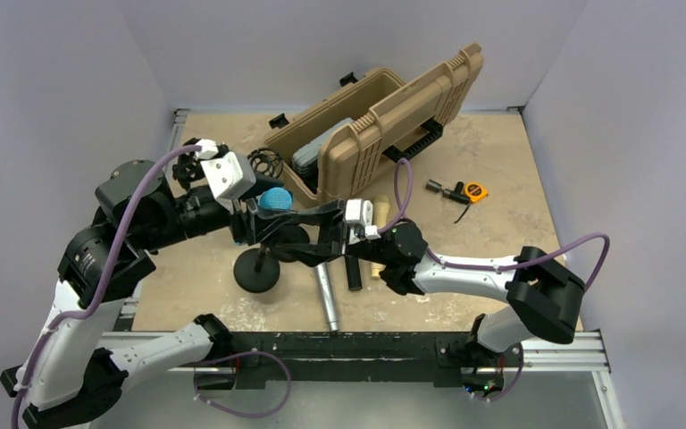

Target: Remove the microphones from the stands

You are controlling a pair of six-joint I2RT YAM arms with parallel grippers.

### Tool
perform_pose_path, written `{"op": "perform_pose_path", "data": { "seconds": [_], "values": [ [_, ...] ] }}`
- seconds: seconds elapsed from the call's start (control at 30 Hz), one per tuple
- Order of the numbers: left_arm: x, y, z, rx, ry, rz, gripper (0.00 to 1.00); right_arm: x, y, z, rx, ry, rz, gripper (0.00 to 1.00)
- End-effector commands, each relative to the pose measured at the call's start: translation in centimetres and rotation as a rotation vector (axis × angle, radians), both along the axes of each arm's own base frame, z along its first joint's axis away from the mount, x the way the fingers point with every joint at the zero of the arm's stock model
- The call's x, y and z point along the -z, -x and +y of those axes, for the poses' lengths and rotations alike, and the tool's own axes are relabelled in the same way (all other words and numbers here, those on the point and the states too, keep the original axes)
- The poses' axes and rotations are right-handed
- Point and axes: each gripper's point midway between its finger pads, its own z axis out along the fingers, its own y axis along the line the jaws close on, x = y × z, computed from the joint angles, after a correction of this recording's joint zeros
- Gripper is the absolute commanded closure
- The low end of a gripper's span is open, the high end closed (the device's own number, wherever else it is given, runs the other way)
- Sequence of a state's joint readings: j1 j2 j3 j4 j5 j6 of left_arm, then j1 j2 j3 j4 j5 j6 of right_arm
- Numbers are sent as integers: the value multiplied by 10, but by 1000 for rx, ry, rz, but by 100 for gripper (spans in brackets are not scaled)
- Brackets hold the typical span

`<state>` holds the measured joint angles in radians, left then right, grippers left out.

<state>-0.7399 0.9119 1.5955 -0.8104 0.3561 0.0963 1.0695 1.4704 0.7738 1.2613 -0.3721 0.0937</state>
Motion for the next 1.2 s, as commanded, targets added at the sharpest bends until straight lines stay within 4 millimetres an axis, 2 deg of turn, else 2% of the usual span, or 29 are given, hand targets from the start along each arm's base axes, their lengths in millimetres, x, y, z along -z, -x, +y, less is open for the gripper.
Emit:
{"op": "perform_pose_path", "data": {
  "seconds": [0.0,0.2,0.23,0.37,0.43,0.5,0.77,0.83,0.87,1.0,1.17],
  "values": [
    [-51,28,-7,116,175,-65,100,25,-30,6,115,89,88,100],
    [-7,19,-6,74,126,-11,100,24,-34,1,150,109,88,100],
    [6,17,-8,71,114,2,100,25,-35,0,160,112,89,100],
    [29,15,-9,60,110,39,100,30,-44,2,199,134,101,100],
    [37,15,-9,58,113,61,100,30,-46,1,213,140,104,97],
    [42,16,-9,56,112,73,100,29,-46,-2,223,139,106,89],
    [47,17,-7,44,128,82,100,23,-37,-6,184,82,122,43],
    [47,17,-7,45,129,83,100,21,-34,-6,169,67,120,24],
    [47,17,-7,45,129,84,100,19,-32,-6,163,61,117,18],
    [47,18,-6,45,127,82,100,19,-31,-6,160,59,111,14],
    [49,16,-6,37,118,78,100,29,-29,1,138,98,100,19]
  ]
}}
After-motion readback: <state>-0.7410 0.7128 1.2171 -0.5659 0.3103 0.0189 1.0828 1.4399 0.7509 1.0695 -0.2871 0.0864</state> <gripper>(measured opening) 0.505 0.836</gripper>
